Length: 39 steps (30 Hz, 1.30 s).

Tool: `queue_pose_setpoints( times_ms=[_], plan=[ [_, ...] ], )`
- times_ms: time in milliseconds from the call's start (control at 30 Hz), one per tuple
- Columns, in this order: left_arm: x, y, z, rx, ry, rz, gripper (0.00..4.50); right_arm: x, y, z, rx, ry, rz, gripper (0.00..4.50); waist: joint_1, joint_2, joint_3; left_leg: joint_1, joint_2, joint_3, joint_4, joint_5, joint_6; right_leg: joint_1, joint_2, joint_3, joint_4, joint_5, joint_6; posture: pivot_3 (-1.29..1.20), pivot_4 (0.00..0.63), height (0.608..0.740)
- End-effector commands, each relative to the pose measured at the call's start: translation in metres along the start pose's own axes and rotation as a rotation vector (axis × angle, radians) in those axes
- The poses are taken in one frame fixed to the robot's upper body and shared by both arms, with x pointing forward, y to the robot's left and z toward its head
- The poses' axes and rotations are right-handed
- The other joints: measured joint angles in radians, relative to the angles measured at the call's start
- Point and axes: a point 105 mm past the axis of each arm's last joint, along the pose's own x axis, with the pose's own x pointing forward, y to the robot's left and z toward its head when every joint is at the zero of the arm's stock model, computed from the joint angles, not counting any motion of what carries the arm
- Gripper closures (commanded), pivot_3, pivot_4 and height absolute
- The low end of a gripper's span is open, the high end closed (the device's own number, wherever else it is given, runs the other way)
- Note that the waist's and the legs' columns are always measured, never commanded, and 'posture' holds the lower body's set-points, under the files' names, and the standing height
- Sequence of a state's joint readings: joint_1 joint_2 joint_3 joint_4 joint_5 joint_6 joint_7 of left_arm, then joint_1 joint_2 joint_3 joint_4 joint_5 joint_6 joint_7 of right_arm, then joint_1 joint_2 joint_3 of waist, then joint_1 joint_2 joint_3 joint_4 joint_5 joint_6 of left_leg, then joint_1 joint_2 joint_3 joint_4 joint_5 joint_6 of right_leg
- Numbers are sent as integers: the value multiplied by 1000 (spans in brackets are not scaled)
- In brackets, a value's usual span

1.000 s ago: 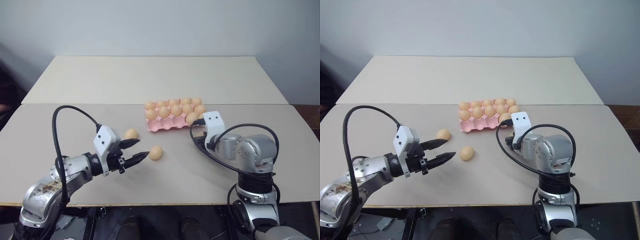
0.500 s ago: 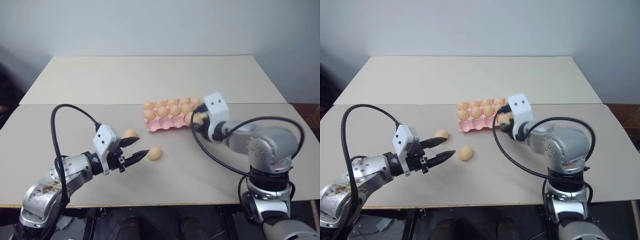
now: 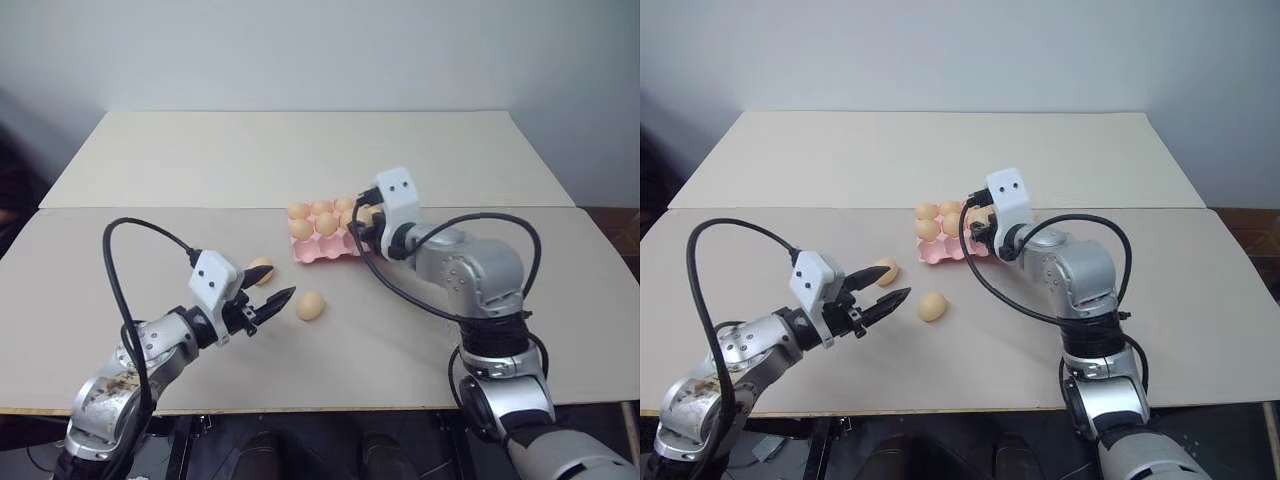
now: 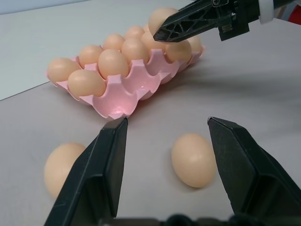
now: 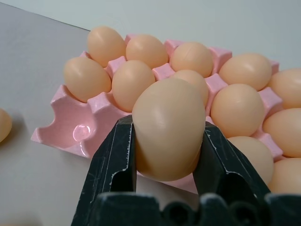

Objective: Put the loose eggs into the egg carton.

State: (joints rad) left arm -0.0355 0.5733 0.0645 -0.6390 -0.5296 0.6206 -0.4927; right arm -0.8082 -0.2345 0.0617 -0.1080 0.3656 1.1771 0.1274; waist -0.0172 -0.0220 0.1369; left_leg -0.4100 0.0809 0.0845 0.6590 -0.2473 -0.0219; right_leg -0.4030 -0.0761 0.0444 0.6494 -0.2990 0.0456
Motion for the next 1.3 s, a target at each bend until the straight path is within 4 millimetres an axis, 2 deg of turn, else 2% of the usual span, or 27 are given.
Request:
queue_pose_setpoints(
  times_ms=[33,167,467,600,800,900,1000,1133,1233,1300],
  plan=[
    [-5,-2,13,40,-42,18,1547,1,5,17,-24,-60,27,3103,1,0,0,0,0,0,0,0,0,0,0,0,0,0,0,0,150,740],
    [-7,-2,14,41,-42,27,1547,6,5,16,9,-46,41,3103,1,0,0,0,0,0,0,0,0,0,0,0,0,0,0,0,150,740],
    [-9,-3,16,34,-42,28,1547,12,-2,15,6,-29,4,41,1,0,0,0,0,0,0,0,0,0,0,0,0,0,0,0,150,740],
    [-9,-3,16,32,-42,23,1547,9,-5,19,-6,-38,-7,13,1,0,0,0,0,0,0,0,0,0,0,0,0,0,0,0,150,740],
    [-8,-2,17,37,-38,10,1547,-7,-8,36,-30,-91,11,13,2,0,0,0,0,0,0,0,0,0,0,0,0,0,0,0,150,740],
    [-11,1,19,45,-30,-3,1547,-27,-5,52,-85,-130,93,13,2,0,0,0,0,0,0,0,0,0,0,0,0,0,0,0,150,740],
    [-17,7,21,39,-22,-5,1547,-56,-9,64,-161,-155,194,13,6,0,0,-1,0,0,0,0,0,0,0,0,-1,0,0,0,150,740],
    [-34,15,25,7,28,-72,1547,-108,-33,49,-353,-66,351,13,20,0,0,-1,0,-1,0,-1,2,1,-1,-2,-3,0,0,0,150,740],
    [-54,28,33,-29,59,-100,1547,-129,-61,28,-433,44,351,13,18,0,0,0,0,0,0,-2,3,1,0,-1,-4,0,0,0,150,740],
    [-70,37,40,-37,75,-130,1547,-138,-76,21,-440,68,341,13,2,0,0,2,0,1,0,-2,3,2,0,1,-3,0,0,0,150,740]
  ],
)
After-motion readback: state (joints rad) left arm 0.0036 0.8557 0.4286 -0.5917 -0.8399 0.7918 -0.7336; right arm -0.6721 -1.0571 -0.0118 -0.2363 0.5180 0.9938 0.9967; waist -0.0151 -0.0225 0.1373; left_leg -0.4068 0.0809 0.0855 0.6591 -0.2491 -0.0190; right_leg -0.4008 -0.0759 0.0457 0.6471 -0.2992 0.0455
